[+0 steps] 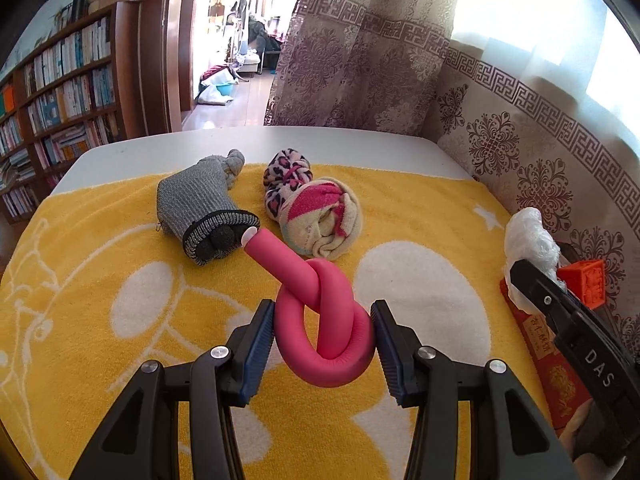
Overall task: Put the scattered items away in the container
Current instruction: 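Carry the plastic bundle and pink foam knot into the red tin box and release, then move both grippers back toward the grey glove and sock ball, then grasp the grey glove with the left gripper while the right gripper grasps the pink-white sock ball, then carry the grey glove and sock ball into the red tin box and release, then move both grippers back toward the grey sock and leopard hair tie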
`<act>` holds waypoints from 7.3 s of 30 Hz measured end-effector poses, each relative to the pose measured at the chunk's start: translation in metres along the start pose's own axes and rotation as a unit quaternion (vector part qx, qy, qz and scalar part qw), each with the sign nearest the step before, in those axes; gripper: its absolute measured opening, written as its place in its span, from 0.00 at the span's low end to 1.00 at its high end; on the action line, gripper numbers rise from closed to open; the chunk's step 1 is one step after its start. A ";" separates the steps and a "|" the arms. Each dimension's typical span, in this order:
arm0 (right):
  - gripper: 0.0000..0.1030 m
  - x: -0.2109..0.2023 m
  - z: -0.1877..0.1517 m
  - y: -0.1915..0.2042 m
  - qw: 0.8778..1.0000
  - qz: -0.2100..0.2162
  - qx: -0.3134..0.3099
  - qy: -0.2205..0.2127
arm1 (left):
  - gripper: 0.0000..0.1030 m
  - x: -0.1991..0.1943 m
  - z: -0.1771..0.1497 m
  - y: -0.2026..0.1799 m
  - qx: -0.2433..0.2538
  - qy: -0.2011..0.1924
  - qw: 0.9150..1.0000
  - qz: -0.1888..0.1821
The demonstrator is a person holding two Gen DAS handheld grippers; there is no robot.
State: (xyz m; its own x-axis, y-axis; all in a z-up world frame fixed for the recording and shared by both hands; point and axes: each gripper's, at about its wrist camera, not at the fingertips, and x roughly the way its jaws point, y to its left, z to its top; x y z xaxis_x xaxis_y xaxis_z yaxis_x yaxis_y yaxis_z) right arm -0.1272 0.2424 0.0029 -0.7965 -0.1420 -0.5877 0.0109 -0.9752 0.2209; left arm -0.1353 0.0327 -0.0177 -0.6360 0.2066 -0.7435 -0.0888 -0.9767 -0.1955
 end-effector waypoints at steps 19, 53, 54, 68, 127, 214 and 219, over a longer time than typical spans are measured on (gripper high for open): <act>0.35 -0.123 0.000 -0.137 0.993 -0.101 0.052 -0.038 | 0.49 -0.031 -0.011 -0.129 0.098 -0.010 0.989 -0.108; 0.46 -0.171 -0.011 -0.157 0.985 -0.072 0.103 -0.115 | 0.65 -0.025 -0.024 -0.200 0.126 0.021 0.976 -0.178; 0.46 -0.168 -0.012 -0.153 0.986 -0.070 0.098 -0.111 | 0.65 -0.025 -0.022 -0.193 0.123 0.016 0.978 -0.170; 0.51 -0.127 -0.003 -0.063 0.997 -0.008 0.025 -0.067 | 0.65 -0.025 0.003 -0.050 0.014 -0.006 0.996 -0.089; 0.62 0.150 0.022 0.112 0.978 0.093 -0.073 0.169 | 0.45 0.044 0.084 0.151 -0.151 -0.040 0.987 -0.039; 0.68 -0.171 -0.020 -0.134 0.991 -0.090 0.039 -0.091 | 0.74 0.019 0.036 -0.195 0.118 0.031 0.966 -0.227; 0.68 -0.160 -0.011 -0.105 0.995 -0.060 0.018 -0.083 | 0.74 0.010 0.047 -0.150 0.096 0.015 0.973 -0.208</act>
State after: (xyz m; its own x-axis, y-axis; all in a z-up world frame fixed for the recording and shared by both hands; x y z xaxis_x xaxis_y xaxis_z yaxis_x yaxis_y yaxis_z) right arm 0.0056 0.3655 0.0653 -0.8795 0.0079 -0.4758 -0.1093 -0.9765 0.1859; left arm -0.1645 0.1788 0.0344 -0.4913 0.5851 -0.6452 -0.4776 -0.8004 -0.3622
